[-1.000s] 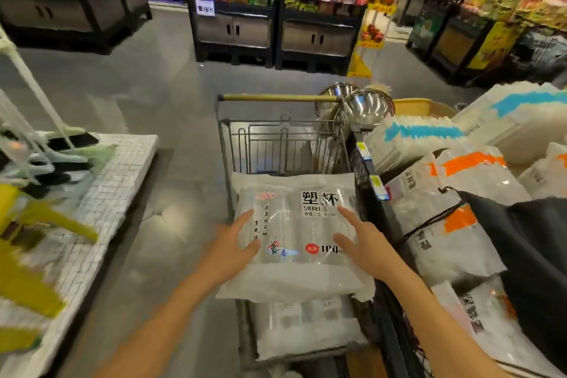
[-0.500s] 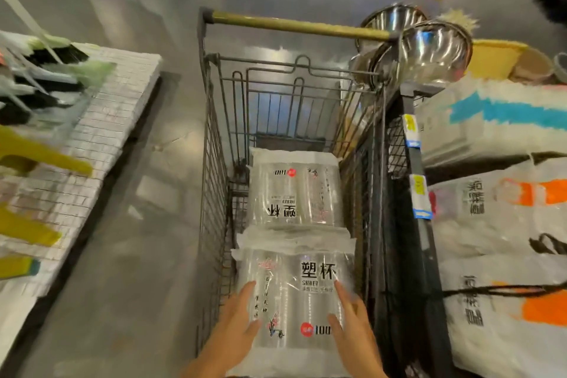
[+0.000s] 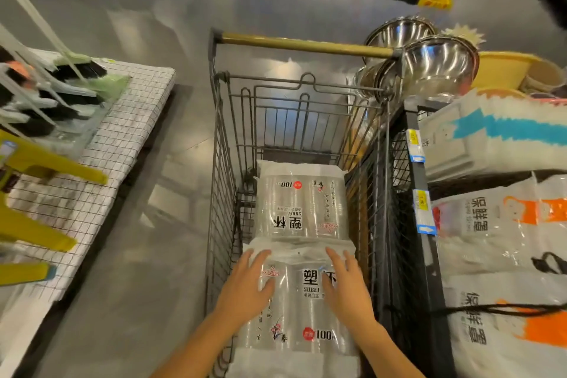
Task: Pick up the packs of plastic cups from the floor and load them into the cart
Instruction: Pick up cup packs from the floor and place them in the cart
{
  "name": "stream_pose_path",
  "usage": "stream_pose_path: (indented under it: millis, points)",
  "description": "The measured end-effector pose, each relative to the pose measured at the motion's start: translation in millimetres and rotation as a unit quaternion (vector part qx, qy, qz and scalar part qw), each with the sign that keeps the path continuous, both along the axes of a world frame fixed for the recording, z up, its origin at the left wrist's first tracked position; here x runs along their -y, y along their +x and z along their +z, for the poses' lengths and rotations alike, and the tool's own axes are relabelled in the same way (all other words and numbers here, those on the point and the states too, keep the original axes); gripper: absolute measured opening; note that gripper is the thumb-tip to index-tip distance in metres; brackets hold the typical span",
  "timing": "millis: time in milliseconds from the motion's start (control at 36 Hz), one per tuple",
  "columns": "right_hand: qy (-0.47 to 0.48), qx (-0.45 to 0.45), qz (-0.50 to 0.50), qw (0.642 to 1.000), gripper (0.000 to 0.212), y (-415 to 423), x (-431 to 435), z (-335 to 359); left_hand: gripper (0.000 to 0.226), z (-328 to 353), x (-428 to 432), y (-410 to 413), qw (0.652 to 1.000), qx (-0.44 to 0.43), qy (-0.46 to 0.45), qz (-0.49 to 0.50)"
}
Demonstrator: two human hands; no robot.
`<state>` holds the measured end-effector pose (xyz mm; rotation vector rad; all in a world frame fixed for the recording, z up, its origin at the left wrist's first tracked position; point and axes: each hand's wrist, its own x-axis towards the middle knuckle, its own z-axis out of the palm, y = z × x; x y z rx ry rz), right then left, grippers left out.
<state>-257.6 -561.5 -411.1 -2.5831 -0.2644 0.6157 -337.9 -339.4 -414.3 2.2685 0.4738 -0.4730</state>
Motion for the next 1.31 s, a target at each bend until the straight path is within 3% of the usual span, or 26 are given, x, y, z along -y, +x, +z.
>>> stream_pose_path:
  millis: [194,389,556,750,833,972,1167,1306]
  points:
    - [-0.022,0.063,0.111,0.992,0.056,47.1,-61.6,70.2,0.062,82.0,-41.0,33.4,0.995,0.096,0.029,0.015]
    - [-0.033,0.135,0.226,0.964,0.053,45.8,-153.3,162.7,0.058,164.6,-111.0,-3.9,0.980,0.164,0.067,0.087]
    - [-0.021,0.183,0.325,0.928,0.048,-13.9,-254.9,247.4,0.051,227.4,-188.8,-103.2,0.944,0.192,0.204,0.175]
    - [0.056,0.233,0.423,0.874,0.042,-147.1,-376.2,302.6,0.058,276.6,-272.4,-282.9,0.903,0.195,0.241,0.299]
    - [0.139,0.271,0.489,0.818,0.048,-216.6,-427.5,315.0,0.052,293.9,-291.4,-368.6,0.880,0.171,0.274,0.350]
    - [0.133,0.250,0.603,0.746,0.045,-343.3,-497.8,333.3,0.052,312.2,-295.0,-511.3,0.827,0.122,0.318,0.447]
    - [0.199,0.235,0.728,0.613,0.042,-522.4,-558.0,336.5,0.053,319.3,-257.5,-682.5,0.709,0.074,0.330,0.618]
    - [0.230,0.222,0.813,0.486,0.040,-638.6,-580.4,339.6,0.048,320.0,-214.2,-769.9,0.598,0.030,0.338,0.726]
